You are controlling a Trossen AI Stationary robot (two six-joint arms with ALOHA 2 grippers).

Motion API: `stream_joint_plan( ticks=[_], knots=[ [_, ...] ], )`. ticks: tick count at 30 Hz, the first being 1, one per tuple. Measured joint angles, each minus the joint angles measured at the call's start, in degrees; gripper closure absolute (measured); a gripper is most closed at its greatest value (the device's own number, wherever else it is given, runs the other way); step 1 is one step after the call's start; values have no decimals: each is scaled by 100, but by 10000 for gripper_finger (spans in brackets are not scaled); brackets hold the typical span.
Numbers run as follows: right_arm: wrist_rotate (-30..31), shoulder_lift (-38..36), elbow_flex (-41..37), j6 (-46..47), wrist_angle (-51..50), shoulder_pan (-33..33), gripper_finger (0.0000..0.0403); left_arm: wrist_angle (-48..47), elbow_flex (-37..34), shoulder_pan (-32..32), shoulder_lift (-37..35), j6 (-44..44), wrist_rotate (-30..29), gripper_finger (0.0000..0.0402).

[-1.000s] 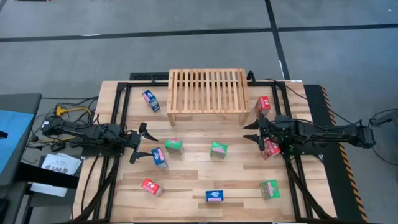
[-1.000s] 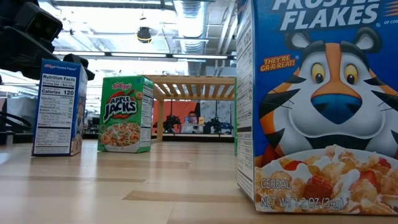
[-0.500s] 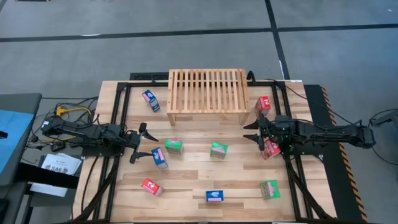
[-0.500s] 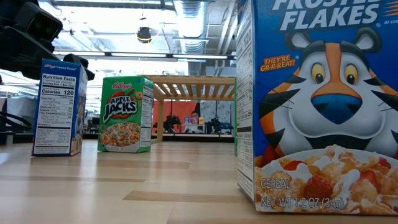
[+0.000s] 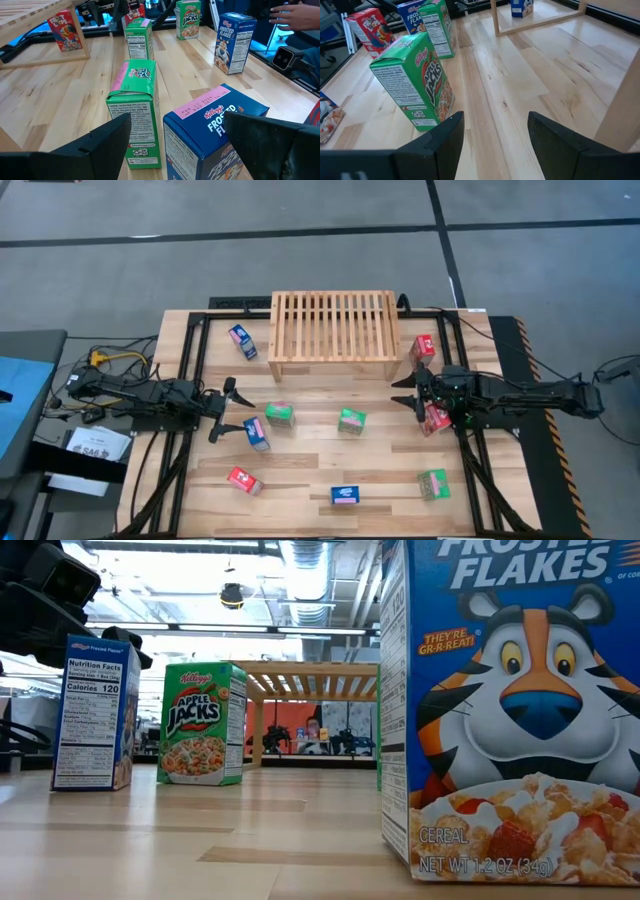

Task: Stack cereal on shelf
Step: Put the middle red cereal box on the shelf

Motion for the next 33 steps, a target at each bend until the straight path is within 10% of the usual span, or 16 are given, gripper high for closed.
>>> stream_joint_plan(
  ticks=[33],
  knots=[
    [-26, 1, 0, 481, 208, 0, 158, 1, 1, 0, 1, 0, 0, 95]
  ],
)
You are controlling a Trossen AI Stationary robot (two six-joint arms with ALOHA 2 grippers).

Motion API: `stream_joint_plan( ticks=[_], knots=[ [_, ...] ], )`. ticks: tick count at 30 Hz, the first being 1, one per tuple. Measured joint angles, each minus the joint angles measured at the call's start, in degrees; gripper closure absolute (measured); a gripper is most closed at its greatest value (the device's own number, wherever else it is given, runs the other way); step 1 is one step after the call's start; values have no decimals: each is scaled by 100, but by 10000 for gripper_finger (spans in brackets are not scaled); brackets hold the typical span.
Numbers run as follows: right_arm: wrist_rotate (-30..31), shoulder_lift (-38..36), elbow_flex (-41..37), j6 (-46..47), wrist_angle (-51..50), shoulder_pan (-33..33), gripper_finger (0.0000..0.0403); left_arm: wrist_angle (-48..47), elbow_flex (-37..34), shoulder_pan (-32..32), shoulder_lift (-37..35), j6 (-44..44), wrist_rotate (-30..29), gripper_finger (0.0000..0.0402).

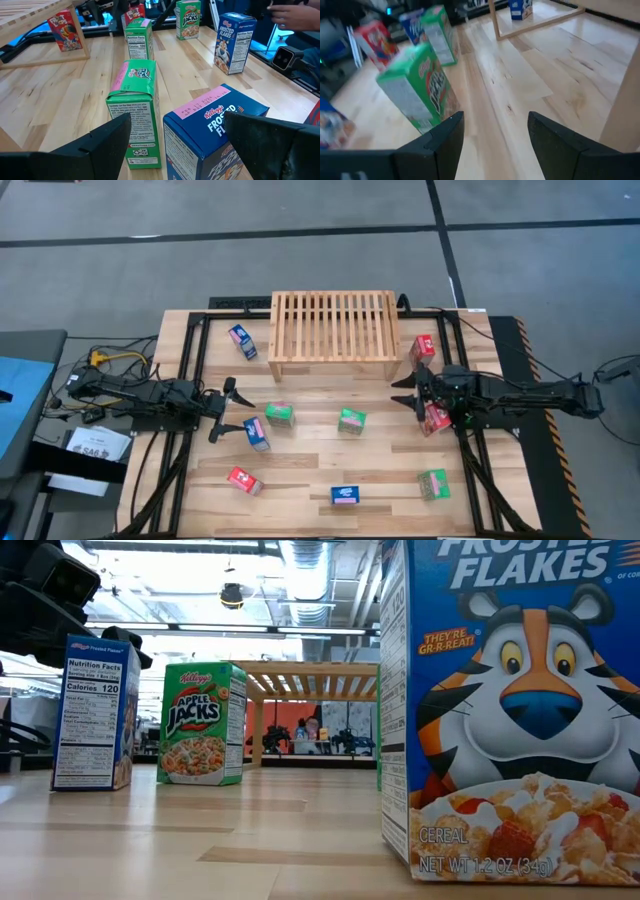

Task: Stack cereal on shelf
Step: Put the middle red cereal box on the shelf

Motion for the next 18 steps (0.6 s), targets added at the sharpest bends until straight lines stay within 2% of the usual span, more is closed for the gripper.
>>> stream_joint_plan(
  ticks=[4, 9, 18],
  knots=[
    [7, -1, 53, 493, 131, 0, 158, 2, -2, 0, -1, 0, 0, 95],
    [20, -5, 444, 516, 43, 0, 158, 1, -2, -2, 1, 0, 0, 95],
    [164, 0, 1843, 518, -1728, 13, 158, 2, -2, 0, -1, 0, 0, 95]
  ],
)
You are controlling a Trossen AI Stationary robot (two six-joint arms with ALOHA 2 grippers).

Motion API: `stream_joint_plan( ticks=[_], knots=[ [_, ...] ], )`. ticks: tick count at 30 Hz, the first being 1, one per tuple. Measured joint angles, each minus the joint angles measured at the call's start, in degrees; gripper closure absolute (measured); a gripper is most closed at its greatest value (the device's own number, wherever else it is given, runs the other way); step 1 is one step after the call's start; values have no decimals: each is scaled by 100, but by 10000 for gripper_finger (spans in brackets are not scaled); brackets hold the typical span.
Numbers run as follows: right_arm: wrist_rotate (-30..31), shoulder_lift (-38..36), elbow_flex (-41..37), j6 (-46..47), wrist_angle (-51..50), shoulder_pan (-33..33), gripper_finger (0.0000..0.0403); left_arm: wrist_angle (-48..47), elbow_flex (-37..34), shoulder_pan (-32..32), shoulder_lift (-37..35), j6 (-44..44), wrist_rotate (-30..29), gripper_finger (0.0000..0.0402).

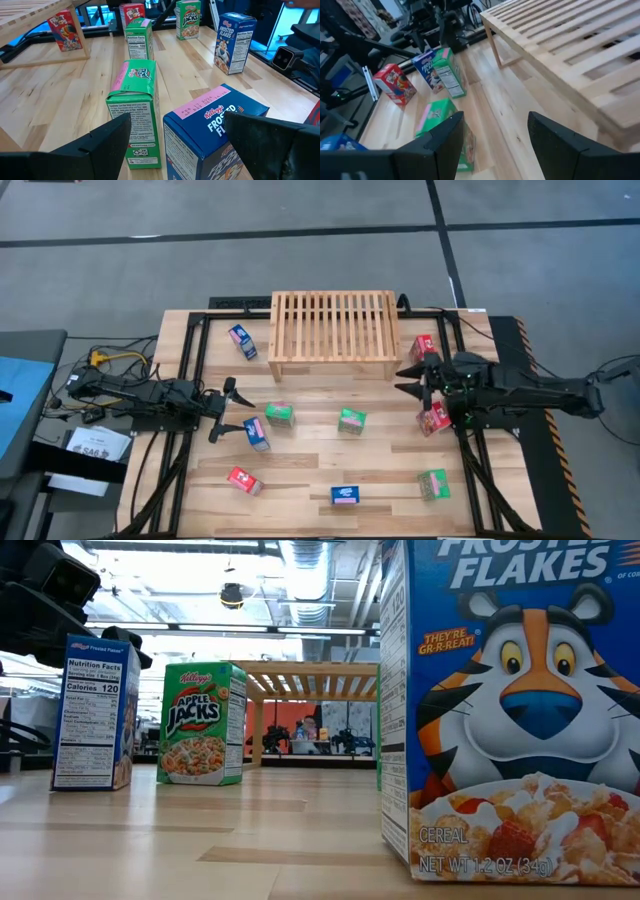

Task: Stack cereal on shelf
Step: Put the middle red cereal box on the shelf

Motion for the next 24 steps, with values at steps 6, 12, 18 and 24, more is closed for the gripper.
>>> stream_joint_plan(
  ticks=[6, 12, 18, 24],
  knots=[
    [160, 146, 1126, 411, -1441, 0, 158, 0, 0, 0, 1, 0, 0, 95],
    [299, 483, 2278, 1040, -2757, 0, 158, 0, 2, 0, 0, 0, 0, 95],
    [307, 1016, 3185, 1456, -3906, 0, 158, -2, -1, -2, 1, 0, 0, 95],
    [310, 1581, 3820, 1798, -4898, 0, 158, -1, 2, -1, 1, 0, 0, 95]
  ],
)
